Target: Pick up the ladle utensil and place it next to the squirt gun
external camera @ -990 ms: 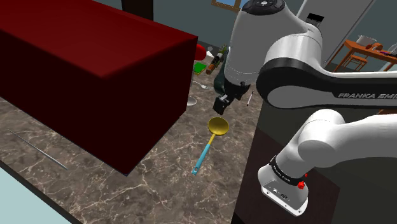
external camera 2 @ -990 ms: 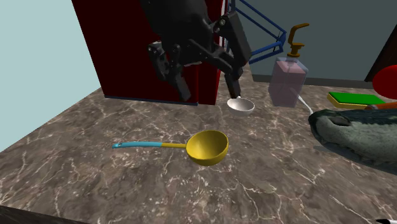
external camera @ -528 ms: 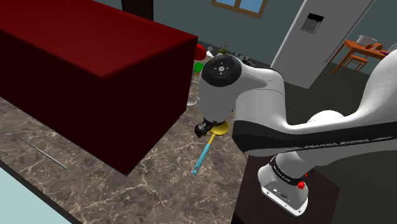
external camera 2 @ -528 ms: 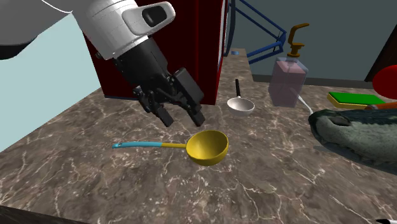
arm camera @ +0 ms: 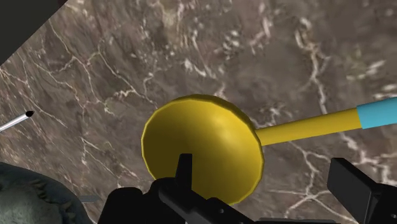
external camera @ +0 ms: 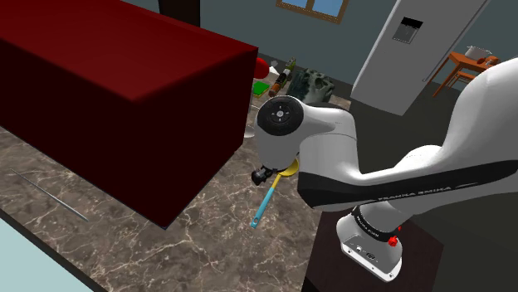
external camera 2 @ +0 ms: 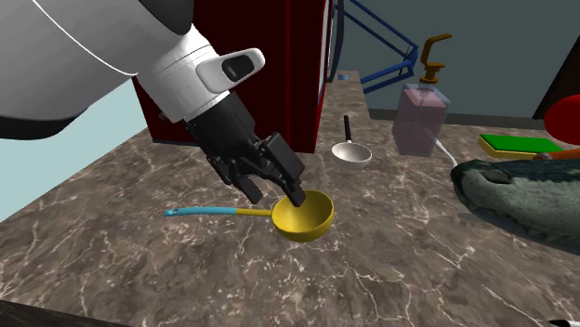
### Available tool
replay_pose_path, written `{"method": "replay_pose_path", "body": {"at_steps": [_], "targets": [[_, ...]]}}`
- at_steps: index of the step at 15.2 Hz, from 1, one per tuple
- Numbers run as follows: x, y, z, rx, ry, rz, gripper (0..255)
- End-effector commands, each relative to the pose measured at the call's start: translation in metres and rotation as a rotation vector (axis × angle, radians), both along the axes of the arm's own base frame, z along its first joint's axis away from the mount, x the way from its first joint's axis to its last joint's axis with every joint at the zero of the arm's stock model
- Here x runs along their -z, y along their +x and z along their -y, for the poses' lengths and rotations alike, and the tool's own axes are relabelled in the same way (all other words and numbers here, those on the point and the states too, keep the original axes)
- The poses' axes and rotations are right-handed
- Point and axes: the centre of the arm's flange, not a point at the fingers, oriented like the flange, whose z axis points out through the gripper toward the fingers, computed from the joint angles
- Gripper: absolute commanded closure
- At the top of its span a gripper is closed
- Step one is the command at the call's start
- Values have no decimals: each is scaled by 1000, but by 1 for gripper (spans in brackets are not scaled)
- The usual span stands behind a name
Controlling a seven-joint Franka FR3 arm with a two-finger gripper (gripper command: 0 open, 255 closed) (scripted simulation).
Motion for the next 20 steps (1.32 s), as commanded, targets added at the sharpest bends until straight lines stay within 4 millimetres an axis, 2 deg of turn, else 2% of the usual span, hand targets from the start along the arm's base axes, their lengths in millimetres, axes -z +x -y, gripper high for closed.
{"method": "replay_pose_path", "body": {"at_steps": [1,8,9,18,20], "targets": [[4,1,2,0,0,0,0],[4,1,2,0,0,0,0],[4,1,2,0,0,0,255],[4,1,2,0,0,0,255],[-7,1,2,0,0,0,255]]}}
